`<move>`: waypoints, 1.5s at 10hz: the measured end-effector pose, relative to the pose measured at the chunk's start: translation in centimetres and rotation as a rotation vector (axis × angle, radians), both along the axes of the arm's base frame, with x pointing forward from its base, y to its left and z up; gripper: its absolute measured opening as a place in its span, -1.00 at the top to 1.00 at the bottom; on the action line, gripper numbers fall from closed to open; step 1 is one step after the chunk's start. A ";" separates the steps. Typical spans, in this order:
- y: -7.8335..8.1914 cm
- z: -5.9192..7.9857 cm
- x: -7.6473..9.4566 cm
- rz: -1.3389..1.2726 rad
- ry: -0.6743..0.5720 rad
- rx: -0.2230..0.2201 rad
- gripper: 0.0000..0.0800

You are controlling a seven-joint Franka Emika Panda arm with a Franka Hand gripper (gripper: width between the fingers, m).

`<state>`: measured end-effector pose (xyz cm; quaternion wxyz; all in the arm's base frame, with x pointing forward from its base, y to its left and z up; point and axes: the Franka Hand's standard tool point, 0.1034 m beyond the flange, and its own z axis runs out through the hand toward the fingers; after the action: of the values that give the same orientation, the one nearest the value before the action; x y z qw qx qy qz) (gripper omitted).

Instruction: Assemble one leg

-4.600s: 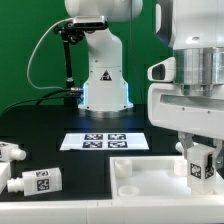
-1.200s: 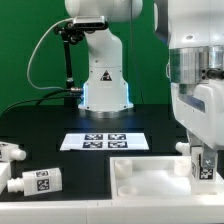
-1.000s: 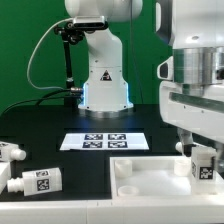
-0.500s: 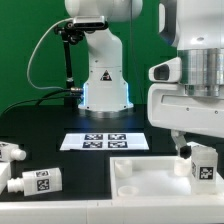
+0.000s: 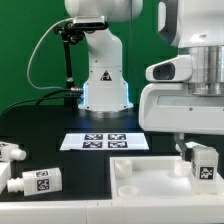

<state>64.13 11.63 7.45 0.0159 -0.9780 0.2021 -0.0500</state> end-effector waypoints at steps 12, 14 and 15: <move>-0.7 -0.1 0.1 -1.437 0.091 0.187 0.29; -0.6 -0.1 0.1 -1.481 0.090 0.187 0.28; -0.6 -0.1 0.1 -1.483 0.089 0.186 0.28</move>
Offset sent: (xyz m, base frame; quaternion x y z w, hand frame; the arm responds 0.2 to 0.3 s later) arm 0.0028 -0.0179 -0.0010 -0.0979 -0.0106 0.2696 0.9579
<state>64.20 10.99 7.35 0.0527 -0.5807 0.8123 0.0092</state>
